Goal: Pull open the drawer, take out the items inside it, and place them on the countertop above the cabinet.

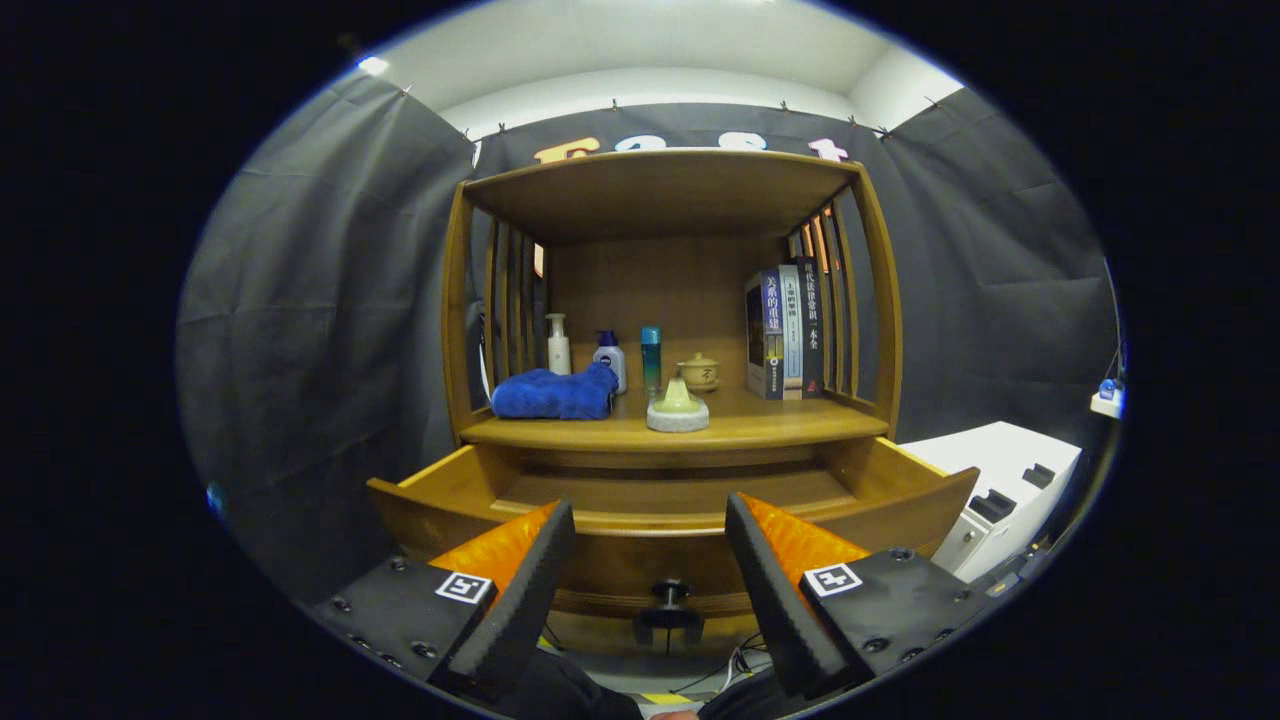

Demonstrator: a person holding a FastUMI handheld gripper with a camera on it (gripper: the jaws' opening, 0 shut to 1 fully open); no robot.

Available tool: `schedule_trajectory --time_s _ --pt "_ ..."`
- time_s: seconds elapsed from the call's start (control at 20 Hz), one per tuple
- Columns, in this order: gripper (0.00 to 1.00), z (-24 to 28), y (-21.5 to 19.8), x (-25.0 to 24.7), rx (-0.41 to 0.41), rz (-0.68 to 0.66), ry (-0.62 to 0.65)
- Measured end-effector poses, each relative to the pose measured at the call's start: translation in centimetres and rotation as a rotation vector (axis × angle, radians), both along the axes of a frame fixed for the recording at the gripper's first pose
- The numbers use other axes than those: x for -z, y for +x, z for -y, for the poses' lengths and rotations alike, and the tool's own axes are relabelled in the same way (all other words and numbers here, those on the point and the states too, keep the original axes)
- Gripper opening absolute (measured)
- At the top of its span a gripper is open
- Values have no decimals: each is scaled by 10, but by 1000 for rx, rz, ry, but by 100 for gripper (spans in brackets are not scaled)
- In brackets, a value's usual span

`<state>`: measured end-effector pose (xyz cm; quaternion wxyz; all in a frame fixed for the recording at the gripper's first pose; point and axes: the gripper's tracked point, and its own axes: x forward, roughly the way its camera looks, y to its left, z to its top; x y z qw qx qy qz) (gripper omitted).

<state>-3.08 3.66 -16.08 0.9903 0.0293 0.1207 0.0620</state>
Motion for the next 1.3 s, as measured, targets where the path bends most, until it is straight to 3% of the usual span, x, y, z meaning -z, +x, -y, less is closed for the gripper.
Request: schedule_trajectory --time_s 0.4,1.3 --pt "97 -6 2 33 -2 16 -92" --pt "97 9 22 65 80 -23 -44"
